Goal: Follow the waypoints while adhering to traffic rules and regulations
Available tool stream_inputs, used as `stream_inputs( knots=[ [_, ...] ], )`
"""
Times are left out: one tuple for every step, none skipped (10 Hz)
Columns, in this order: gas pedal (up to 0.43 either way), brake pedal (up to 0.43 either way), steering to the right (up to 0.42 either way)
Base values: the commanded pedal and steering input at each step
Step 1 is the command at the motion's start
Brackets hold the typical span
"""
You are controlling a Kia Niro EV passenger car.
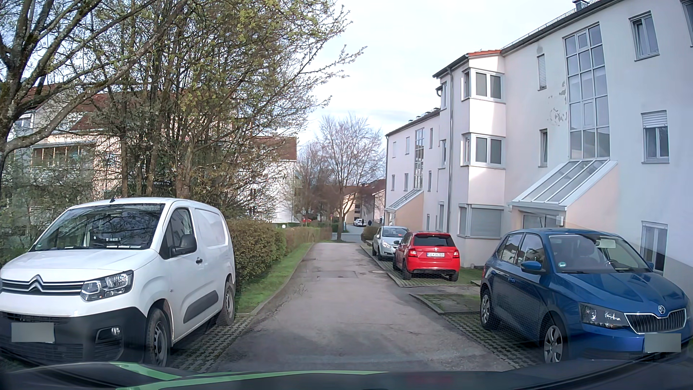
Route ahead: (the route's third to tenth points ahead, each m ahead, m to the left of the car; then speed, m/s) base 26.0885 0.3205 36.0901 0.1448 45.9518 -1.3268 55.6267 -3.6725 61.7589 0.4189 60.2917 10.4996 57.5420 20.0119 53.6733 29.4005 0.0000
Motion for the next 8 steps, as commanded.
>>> stream_inputs(
  knots=[
    [0.0,0.646,0.006],
    [0.0,0.646,0.006],
    [0.0,0.646,0.006],
    [0.0,0.646,0.006],
    [0.0,0.646,0.006],
    [0.0,0.646,0.006],
    [0.0,0.646,0.006],
    [0.0,0.646,0.006]
  ],
)
